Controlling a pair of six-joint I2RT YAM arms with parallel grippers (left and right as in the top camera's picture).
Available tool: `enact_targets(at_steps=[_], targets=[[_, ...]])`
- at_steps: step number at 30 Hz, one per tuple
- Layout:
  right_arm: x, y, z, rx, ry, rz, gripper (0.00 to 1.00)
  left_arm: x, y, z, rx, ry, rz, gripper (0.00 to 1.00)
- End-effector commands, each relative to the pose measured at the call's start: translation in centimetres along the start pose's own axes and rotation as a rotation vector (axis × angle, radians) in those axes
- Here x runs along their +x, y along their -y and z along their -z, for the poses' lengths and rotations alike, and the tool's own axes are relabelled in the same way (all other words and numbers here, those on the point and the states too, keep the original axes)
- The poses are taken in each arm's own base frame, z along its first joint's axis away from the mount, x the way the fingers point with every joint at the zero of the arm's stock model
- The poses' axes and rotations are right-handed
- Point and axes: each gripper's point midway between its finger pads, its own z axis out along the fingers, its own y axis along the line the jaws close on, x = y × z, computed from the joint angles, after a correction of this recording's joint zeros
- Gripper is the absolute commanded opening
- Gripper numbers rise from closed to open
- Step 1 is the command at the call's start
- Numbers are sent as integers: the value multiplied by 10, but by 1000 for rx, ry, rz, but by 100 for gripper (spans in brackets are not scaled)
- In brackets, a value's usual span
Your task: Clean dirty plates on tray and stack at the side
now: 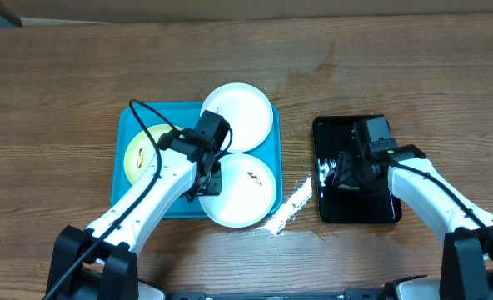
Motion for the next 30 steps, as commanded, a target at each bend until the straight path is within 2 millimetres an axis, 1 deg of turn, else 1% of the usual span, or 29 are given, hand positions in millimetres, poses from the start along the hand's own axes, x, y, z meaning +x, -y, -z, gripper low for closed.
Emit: enact_targets(at_steps=[1,4,11,13,14,17,18,20,21,24,27,29,30], targets=[[6,2,-5,3,-19,-6,65,7,-6,-4,-25,-27,32,53],[9,4,-8,4,-23,-6,64,12,-6,-12,-24,-33,61,52],[8,3,-8,2,-17,-6,64,27,8,-48,66,-42,68,51],[8,3,-8,2,-18,-6,64,27,10,-55,79,-29,70,48],[9,3,-8,2,-19,-6,64,27,11,-56,89,-26,71,44],[9,3,-8,3,-21,-6,64,29,16,-56,113,-35,70,32],[9,3,-8,2,-19,-6,61,29,16,-56,114,-35,70,28],[7,3,-8,0,-14,-6,60,29,15,-56,112,-36,67,22],[5,2,-6,-1,-11,-6,56,29,16,-55,113,-35,64,15],[0,0,-1,-3,-8,-6,48,26,16,-52,115,-31,58,5],[-4,-2,4,-2,-8,-7,44,23,16,-42,116,-26,44,5],[-5,-2,6,0,-14,-7,36,20,15,-33,113,-22,34,4],[-4,-2,6,0,-14,-7,30,19,14,-29,106,-19,34,4]])
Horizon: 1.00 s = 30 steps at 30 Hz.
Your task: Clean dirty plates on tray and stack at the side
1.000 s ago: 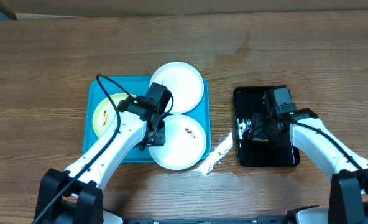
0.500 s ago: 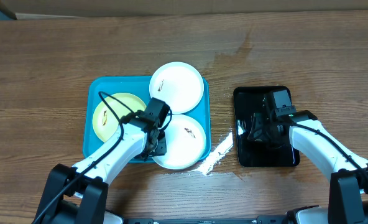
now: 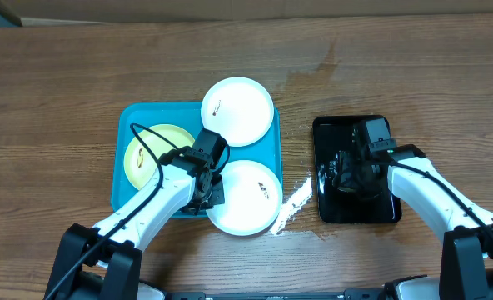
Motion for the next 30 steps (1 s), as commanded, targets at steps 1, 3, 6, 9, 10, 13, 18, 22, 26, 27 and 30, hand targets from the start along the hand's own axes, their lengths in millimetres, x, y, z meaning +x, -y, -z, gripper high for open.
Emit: enact_targets(at_steps=[1,3,6,9,10,13,18,22,26,27,30], targets=[[-13,-6,7,-17,27,-2,26,-6,-1,15,-15,14,-25,4],[-13,-6,7,-17,27,-4,21,-10,-4,21,-41,23,-26,4],[-12,-6,7,-17,24,-38,19,-11,-10,25,-73,30,-26,4],[-11,-7,6,-25,20,-40,15,-14,-23,26,-143,56,22,4],[-11,-10,7,-41,15,-39,14,-16,-26,27,-162,70,46,4],[-10,-13,7,-59,11,-35,13,-20,-28,27,-171,90,87,4],[-12,-13,7,-61,16,-34,48,-24,-29,28,-175,116,134,4],[-11,-13,6,-60,16,-35,51,-29,-26,28,-161,134,138,4],[-11,-13,0,-70,38,-33,52,-33,-23,28,-150,150,143,4],[-12,-13,-2,-73,47,-33,52,-34,-23,28,-148,154,143,4],[-19,-16,-2,-84,75,-22,53,-33,-21,28,-140,149,142,4]])
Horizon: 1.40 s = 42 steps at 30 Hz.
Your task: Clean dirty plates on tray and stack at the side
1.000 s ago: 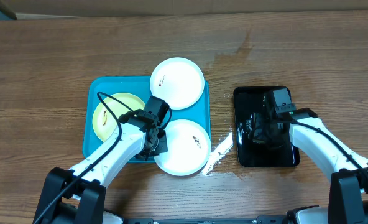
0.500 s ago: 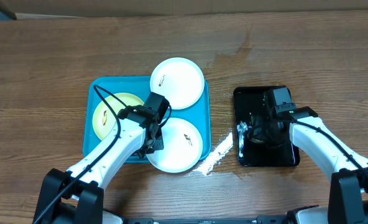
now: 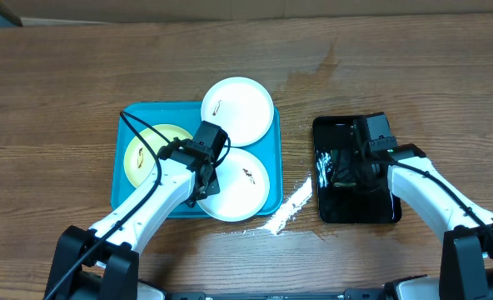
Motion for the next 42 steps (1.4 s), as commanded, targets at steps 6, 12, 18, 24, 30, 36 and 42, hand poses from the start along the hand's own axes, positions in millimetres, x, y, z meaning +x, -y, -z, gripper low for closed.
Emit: enact_targets(at_steps=[6,12,18,24,30,36,42], targets=[[-7,7,-3,35,42,5,63,-5,-2,7,-5,22,28,4],[-20,5,-2,37,99,20,64,-6,-2,7,-3,23,29,4],[-17,1,-4,11,86,39,64,-6,-2,7,-3,23,29,4],[-11,4,-13,15,74,42,65,-4,2,7,17,12,30,4],[-7,7,-22,25,51,42,63,-4,2,7,17,11,26,4],[-5,8,-25,35,29,61,51,-4,2,7,19,10,26,4],[-15,5,-13,40,22,57,37,-3,2,7,17,8,25,4]])
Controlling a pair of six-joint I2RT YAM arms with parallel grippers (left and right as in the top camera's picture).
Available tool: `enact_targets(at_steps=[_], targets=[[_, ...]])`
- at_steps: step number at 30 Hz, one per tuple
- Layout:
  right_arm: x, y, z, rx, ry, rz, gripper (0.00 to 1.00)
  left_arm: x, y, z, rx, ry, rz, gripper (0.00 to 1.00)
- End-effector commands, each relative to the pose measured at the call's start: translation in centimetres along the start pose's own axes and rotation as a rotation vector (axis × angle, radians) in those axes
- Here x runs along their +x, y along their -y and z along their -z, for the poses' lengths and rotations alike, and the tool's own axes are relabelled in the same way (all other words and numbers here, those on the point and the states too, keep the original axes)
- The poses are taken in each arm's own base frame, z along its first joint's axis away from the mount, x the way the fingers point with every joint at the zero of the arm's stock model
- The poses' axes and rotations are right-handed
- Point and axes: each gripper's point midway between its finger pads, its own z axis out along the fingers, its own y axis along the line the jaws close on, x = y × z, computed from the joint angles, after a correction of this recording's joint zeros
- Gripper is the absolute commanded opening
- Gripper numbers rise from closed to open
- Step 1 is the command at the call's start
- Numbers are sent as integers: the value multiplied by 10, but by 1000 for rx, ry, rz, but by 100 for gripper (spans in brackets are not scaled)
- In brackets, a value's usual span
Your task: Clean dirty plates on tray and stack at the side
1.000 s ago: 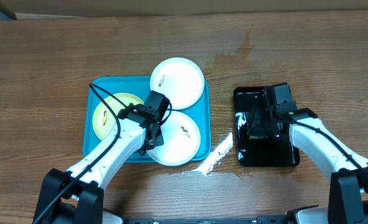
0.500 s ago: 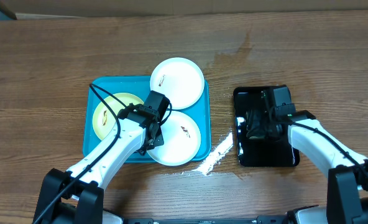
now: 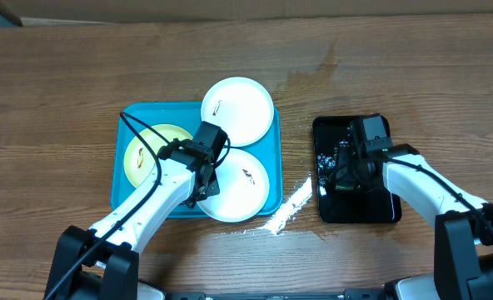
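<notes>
A blue tray (image 3: 131,117) holds a yellow plate (image 3: 141,155) at its left. One white plate (image 3: 238,111) overhangs its far right corner. A second white plate (image 3: 245,185), with a small dark speck, lies at its near right and juts over the front edge. My left gripper (image 3: 201,188) sits at this plate's left rim, apparently shut on it, though the wrist hides the fingers. My right gripper (image 3: 343,171) is low over a black tray (image 3: 380,210), amid glinting reflections. Its jaws are not readable.
A strip of crumpled white material (image 3: 289,206) lies on the wooden table between the blue tray and the black tray. A darker wet-looking patch (image 3: 313,75) marks the wood behind them. A cardboard edge runs along the far side.
My right gripper has shifted slightly left and nearer within the black tray. The left arm and the near white plate stand as before.
My left gripper was at the near white plate's left rim on the tray's near right. A second later the plate lay farther out over the tray's front right corner. Then it was back on the tray, where it remains. The right gripper stayed over the black tray throughout.
</notes>
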Motion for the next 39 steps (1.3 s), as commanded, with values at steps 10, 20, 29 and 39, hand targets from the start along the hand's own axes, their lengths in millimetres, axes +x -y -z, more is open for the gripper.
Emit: enact_targets(at_steps=[10,20,29,39], targets=[[-11,-2,4,-4,19,-2,17,-6,3,7,18,22,23,4],[-35,-11,48,-3,15,-4,4,-6,2,7,17,20,20,4],[-32,-28,69,-76,-56,-6,4,-8,3,7,20,29,22,4],[-26,-28,69,-80,-83,-9,4,-7,4,7,23,27,5,4]])
